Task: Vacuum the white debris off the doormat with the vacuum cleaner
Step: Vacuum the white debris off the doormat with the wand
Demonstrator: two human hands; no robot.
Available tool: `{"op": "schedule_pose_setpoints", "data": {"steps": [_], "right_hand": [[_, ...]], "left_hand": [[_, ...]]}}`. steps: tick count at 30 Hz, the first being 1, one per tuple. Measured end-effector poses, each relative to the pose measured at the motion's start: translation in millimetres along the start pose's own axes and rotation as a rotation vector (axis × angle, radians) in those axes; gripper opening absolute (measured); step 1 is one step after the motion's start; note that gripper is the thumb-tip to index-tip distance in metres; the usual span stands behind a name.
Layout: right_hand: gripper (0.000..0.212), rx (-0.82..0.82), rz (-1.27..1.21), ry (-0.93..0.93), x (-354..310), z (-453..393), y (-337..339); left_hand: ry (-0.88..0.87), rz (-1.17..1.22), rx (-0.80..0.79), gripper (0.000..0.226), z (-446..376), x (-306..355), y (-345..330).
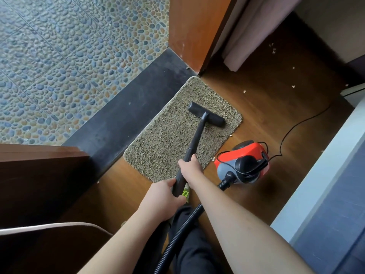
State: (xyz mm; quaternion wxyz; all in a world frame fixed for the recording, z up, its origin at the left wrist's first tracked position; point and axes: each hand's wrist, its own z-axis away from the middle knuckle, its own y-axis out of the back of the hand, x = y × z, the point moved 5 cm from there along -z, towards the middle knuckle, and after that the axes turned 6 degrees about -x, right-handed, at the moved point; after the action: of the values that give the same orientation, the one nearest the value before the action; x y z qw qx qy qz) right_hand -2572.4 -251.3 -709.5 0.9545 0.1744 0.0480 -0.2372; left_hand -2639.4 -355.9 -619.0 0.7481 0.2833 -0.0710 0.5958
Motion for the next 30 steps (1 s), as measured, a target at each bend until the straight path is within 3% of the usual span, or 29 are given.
{"op": "schedule_pose_setpoints", "data": {"steps": [11, 18, 25, 30], "right_hand": [[0.075, -0.040, 0.125, -0.031, 12, 27, -27], [0.074, -0.067, 0.056, -0.042, 34, 39, -51], [0.073, -0.030, 0.064, 0.000, 30, 25, -30], [0.071, 0.048, -0.064, 0.045, 7, -13, -1]], "left_hand": [[0.044, 0.022, -0.058, 0.066, 25, -40, -4], [0.071, 0.045, -0.067, 0.070, 50, -66, -10], [0.042, 0.061, -0.045, 0.068, 38, -46, -16], [-0.002, 0.109, -0.018, 0.068, 3, -9, -13]]}}
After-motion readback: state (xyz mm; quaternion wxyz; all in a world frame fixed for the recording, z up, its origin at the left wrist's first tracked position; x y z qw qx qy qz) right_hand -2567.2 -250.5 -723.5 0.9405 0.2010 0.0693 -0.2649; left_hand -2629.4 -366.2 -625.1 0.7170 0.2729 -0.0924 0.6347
